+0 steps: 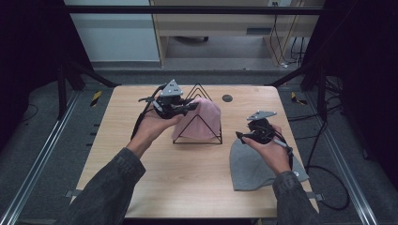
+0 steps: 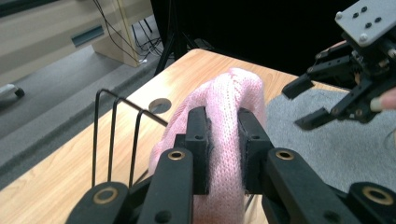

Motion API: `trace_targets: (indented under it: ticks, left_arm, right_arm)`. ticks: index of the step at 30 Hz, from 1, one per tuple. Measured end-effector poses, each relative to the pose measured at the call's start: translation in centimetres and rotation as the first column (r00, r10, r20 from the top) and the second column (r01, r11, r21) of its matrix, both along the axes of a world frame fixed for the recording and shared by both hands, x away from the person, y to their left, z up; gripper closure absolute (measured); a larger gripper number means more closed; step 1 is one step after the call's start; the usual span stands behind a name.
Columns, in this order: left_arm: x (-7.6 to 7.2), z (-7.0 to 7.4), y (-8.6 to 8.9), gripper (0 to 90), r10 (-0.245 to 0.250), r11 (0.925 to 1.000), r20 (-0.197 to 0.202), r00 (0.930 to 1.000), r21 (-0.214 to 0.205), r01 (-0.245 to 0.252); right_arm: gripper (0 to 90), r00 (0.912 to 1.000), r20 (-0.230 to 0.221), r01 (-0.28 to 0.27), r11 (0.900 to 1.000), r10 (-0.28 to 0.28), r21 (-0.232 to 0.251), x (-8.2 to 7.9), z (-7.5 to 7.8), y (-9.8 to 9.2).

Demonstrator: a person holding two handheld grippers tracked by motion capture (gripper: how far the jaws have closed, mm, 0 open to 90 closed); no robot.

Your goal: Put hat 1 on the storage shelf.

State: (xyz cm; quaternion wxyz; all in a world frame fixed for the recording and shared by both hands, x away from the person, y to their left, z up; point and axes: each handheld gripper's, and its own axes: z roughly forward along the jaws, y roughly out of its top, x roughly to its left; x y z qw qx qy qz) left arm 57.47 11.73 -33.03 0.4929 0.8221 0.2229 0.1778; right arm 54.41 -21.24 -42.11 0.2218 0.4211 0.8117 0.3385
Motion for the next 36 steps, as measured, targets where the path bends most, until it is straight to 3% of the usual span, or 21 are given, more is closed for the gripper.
trace_targets:
  ticks: [5, 12, 16, 18, 20, 21, 24, 25, 31, 36]
  left_arm:
    - [0.1, -0.8, 0.6, 75.4, 0.002, 1.0000, -0.031, 0.9995, 0.003, -0.002]
    - [0.2, -1.7, 1.2, 71.6, 0.008, 0.9999, -0.066, 0.9978, 0.013, -0.007]
    - [-0.2, -1.8, 1.3, 60.2, 0.005, 1.0000, -0.062, 0.9981, -0.006, -0.006]
    - [-1.0, -1.6, 1.8, 48.1, 0.009, 0.9999, -0.031, 0.9995, -0.009, -0.009]
    - [-1.3, -1.6, 2.0, 44.2, 0.016, 0.9996, -0.030, 0.9994, -0.021, -0.016]
    - [-1.6, -1.6, 2.3, 36.5, 0.017, 0.9994, -0.034, 0.9993, -0.028, -0.018]
    - [-2.7, -1.8, 3.1, 31.9, 0.028, 0.9996, -0.021, 0.9994, 0.001, -0.028]
    - [-3.6, -2.1, 3.6, 26.4, 0.029, 0.9995, -0.018, 0.9994, 0.010, -0.028]
    - [-5.2, -3.2, 5.0, 16.4, 0.062, 0.9977, -0.031, 0.9976, 0.029, -0.061]
    - [-6.8, -5.4, 6.2, 10.7, 0.067, 0.9966, -0.067, 0.9955, 0.052, -0.064]
  right_arm:
    - [29.7, 0.9973, -0.051, 0.054, 0.9985, -0.054, 0.003, 0.2, -0.8, -2.6]
    - [42.9, 0.9939, -0.063, 0.090, 0.9959, -0.090, -0.006, 0.1, -1.1, -4.7]
    - [48.8, 0.9928, -0.063, 0.102, 0.9947, -0.102, -0.001, 0.0, -1.0, -5.6]
    - [51.9, 0.9920, -0.059, 0.112, 0.9937, -0.111, 0.006, 0.0, -1.0, -6.1]
    - [54.0, 0.9916, -0.062, 0.114, 0.9935, -0.113, 0.008, 0.1, -1.0, -6.4]
    - [55.1, 0.9901, -0.067, 0.124, 0.9922, -0.123, 0.013, 0.2, -1.2, -7.0]
    - [55.4, 0.9873, -0.074, 0.141, 0.9899, -0.140, 0.009, 0.5, -1.4, -7.7]
    - [55.4, 0.9839, -0.085, 0.159, 0.9870, -0.157, 0.022, 0.8, -1.5, -8.4]
    - [54.7, 0.9758, -0.105, 0.196, 0.9799, -0.192, 0.037, 1.7, -2.2, -9.9]
    - [53.1, 0.9667, -0.147, 0.217, 0.9754, -0.209, 0.038, 2.7, -3.3, -10.3]
